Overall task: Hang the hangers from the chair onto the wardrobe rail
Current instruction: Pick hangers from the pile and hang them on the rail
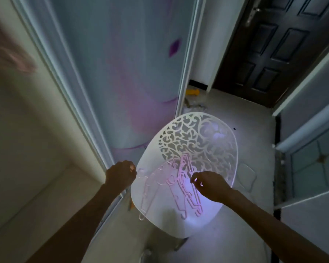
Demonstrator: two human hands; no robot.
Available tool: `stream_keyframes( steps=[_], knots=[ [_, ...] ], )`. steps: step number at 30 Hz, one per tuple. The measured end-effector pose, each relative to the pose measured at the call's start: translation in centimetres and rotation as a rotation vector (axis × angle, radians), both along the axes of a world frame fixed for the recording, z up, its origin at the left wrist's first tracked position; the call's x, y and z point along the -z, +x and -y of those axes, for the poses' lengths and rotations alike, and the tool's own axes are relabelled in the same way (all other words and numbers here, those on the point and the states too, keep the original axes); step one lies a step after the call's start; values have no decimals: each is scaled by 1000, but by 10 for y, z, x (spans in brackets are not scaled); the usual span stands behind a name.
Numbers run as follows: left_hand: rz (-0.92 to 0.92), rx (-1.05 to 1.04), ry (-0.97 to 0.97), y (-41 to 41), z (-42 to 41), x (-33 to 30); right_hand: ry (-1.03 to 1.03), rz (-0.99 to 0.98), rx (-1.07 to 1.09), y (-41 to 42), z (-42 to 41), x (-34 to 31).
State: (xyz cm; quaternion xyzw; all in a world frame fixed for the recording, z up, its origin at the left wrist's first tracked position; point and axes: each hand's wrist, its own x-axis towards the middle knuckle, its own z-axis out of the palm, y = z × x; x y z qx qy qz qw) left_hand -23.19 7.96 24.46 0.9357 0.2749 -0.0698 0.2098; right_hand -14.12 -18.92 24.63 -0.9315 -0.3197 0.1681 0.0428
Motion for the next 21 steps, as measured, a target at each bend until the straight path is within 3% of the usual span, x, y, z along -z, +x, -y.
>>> stream_keyframes(
  steps=[7, 12, 21],
  knots=[
    [-285, 17, -207, 56, 6, 136, -105, -208, 172, 47, 14, 122],
    [-335, -211, -394, 86, 10, 223, -108, -267, 306, 69, 1, 214],
    [-292, -230, -301, 96, 32, 330, -132, -240, 642, 97, -1, 339]
  ],
)
